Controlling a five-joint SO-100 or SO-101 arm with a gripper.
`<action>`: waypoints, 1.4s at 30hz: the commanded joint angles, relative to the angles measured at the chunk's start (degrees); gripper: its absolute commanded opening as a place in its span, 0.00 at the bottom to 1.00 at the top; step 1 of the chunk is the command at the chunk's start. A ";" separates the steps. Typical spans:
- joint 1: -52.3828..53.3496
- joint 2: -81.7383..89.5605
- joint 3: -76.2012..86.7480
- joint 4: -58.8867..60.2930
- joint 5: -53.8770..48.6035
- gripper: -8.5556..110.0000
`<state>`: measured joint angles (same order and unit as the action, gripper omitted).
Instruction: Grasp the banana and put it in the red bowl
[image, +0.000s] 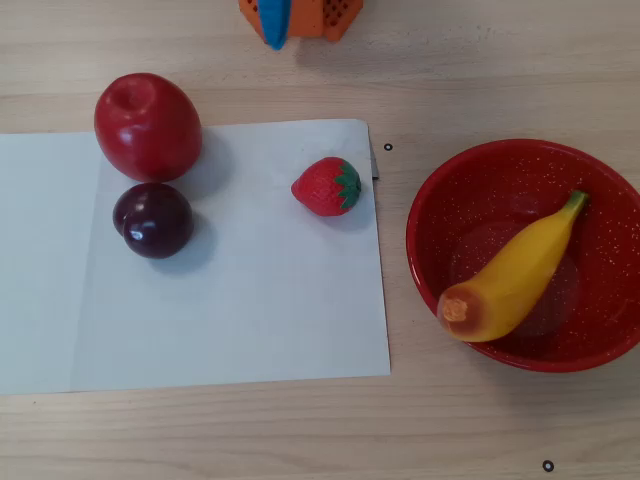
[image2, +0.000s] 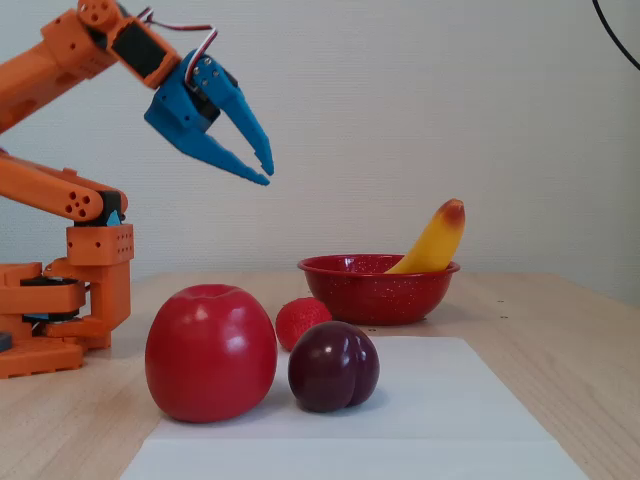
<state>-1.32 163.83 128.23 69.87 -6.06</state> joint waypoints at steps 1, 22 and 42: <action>-1.14 4.83 2.90 -4.75 -0.09 0.07; -0.79 24.87 48.25 -37.88 2.20 0.07; -0.18 24.96 51.77 -17.75 -8.61 0.08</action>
<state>-1.93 187.56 179.12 52.47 -13.89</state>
